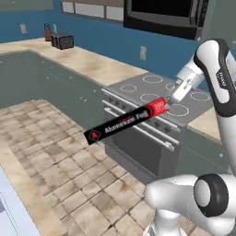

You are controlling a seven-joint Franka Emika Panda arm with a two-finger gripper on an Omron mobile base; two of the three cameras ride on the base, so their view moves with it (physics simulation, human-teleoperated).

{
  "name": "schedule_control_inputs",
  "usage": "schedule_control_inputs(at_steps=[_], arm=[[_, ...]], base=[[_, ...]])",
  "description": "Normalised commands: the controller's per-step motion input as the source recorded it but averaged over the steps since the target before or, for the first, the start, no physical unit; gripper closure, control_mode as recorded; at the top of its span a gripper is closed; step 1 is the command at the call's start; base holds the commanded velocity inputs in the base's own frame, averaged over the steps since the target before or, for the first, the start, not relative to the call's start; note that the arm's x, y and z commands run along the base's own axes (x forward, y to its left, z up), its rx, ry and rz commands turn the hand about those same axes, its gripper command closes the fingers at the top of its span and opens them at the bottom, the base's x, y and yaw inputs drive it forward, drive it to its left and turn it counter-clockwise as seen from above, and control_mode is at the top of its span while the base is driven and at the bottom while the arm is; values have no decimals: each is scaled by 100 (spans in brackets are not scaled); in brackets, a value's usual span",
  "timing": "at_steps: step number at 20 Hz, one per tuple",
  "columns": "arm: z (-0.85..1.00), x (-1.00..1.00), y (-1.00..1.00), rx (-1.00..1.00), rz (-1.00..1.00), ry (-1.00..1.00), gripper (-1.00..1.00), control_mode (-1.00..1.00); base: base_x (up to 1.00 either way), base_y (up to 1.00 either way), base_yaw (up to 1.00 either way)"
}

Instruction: Retrieve the tupperware and aluminum foil from the cabinet and place them on the dining counter near the plate with corn and shrimp to prepare for storing leftovers.

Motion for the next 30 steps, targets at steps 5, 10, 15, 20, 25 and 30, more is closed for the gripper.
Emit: schedule_control_inputs(at_steps=[5,10,15,20,25,30], arm=[[0,0,0,0,0,0,100,100],[0,0,0,0,0,0,100,100],[0,0,0,0,0,0,100,100],[0,0,0,0,0,0,100,100],[0,0,0,0,0,0,100,100],[0,0,0,0,0,0,100,100]], base=[[0,50,84],[-73,-29,76],[-33,50,51],[78,100,15],[74,100,5],[-5,100,37]])
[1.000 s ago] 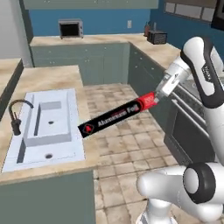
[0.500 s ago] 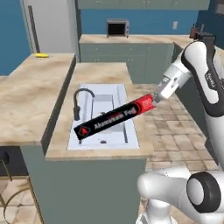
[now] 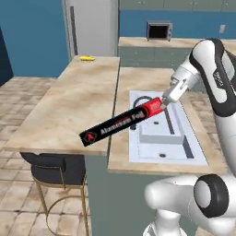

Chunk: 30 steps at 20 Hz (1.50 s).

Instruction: Retrieve the tupperware and aluminum foil from the cabinet and place them on the dining counter near the plate with corn and shrimp to prepare for storing leftovers.

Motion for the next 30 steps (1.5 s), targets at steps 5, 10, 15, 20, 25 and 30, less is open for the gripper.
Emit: schedule_control_inputs(at_steps=[5,10,15,20,25,30], arm=[[0,0,0,0,0,0,100,100],[0,0,0,0,0,0,100,100],[0,0,0,0,0,0,100,100],[0,0,0,0,0,0,100,100],[0,0,0,0,0,0,100,100],[0,0,0,0,0,0,100,100]], base=[[-8,100,62],[6,100,54],[65,100,36],[98,100,24],[100,100,-4],[86,86,-61]])
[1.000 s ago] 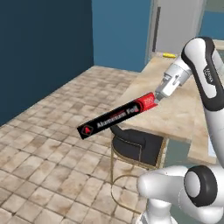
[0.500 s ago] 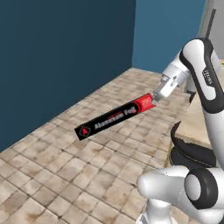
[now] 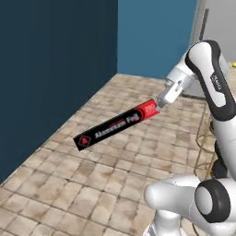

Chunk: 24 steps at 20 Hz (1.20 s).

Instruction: Retrieve the tupperware and aluminum foil from the cabinet and place them on the dining counter near the plate with corn and shrimp to prepare for storing leftovers.

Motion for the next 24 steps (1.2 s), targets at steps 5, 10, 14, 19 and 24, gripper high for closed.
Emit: schedule_control_inputs(at_steps=[5,10,14,19,24], arm=[[0,0,0,0,0,0,100,100],[0,0,0,0,0,0,100,100],[0,0,0,0,0,0,100,100],[0,0,0,0,0,0,100,100],[0,0,0,0,0,0,100,100]], base=[[47,68,-78],[62,74,-73],[91,74,-57],[100,67,-48],[100,61,-48]])
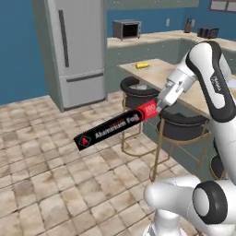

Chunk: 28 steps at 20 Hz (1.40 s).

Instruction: Retrieve the tupperware and aluminum foil from the cabinet and place them on the dining counter near the plate with corn and shrimp to prepare for storing leftovers.

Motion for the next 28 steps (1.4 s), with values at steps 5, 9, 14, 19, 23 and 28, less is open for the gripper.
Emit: schedule_control_inputs(at_steps=[5,9,14,19,23,28], arm=[[0,0,0,0,0,0,100,100],[0,0,0,0,0,0,100,100],[0,0,0,0,0,0,100,100],[0,0,0,0,0,0,100,100],[0,0,0,0,0,0,100,100],[0,0,0,0,0,0,100,100]], base=[[97,63,-52],[84,68,-56],[81,77,-56],[83,98,-54],[86,100,-53],[88,100,-53]])
